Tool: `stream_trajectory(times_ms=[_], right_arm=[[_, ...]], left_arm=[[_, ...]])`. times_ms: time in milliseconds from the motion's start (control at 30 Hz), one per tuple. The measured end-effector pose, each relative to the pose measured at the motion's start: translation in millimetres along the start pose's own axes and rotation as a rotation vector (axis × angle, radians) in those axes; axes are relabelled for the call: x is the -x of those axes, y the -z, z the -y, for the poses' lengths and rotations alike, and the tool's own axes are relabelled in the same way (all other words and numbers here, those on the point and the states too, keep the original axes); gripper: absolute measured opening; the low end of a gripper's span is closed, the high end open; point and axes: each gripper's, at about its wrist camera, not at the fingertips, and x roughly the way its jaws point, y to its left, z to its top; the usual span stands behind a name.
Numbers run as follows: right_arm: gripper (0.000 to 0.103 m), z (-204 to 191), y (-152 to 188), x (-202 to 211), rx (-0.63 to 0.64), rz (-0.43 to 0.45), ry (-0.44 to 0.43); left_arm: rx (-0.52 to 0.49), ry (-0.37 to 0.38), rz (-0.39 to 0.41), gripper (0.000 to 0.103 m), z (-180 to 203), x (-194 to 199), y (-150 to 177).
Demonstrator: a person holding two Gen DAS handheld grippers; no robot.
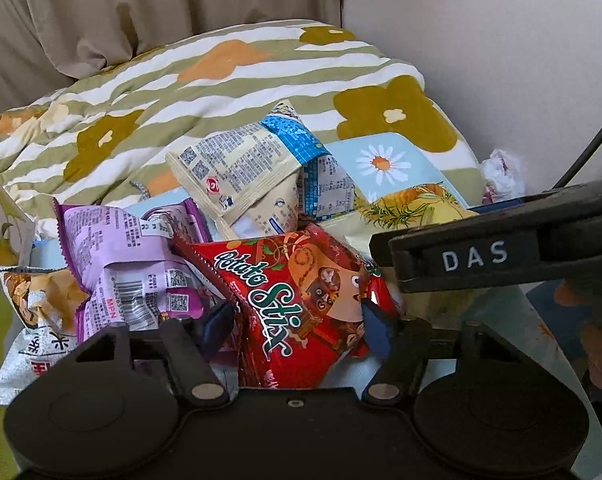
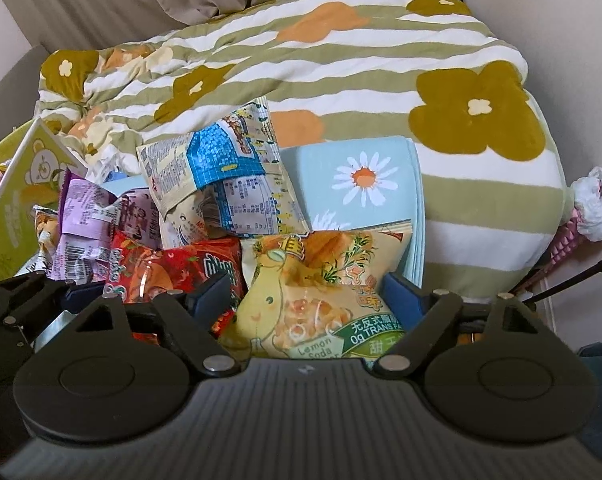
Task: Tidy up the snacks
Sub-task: 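Grasp the red Potato Stix bag with the left tool while the right tool grasps the cream lemon bag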
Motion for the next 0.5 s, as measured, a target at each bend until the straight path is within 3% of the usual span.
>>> stream_trajectory(times_ms=[300,500], right_arm=[[0.099,-2,7,-7,0.011,-0.028,0.002],[0.089,-6,9,-9,0.025,-0.036,0.001]], left_arm=[[0.013,0.003,0.019,0.059,-8,14,8],[0.019,0.000,0.038,0.059,-12,23,13]])
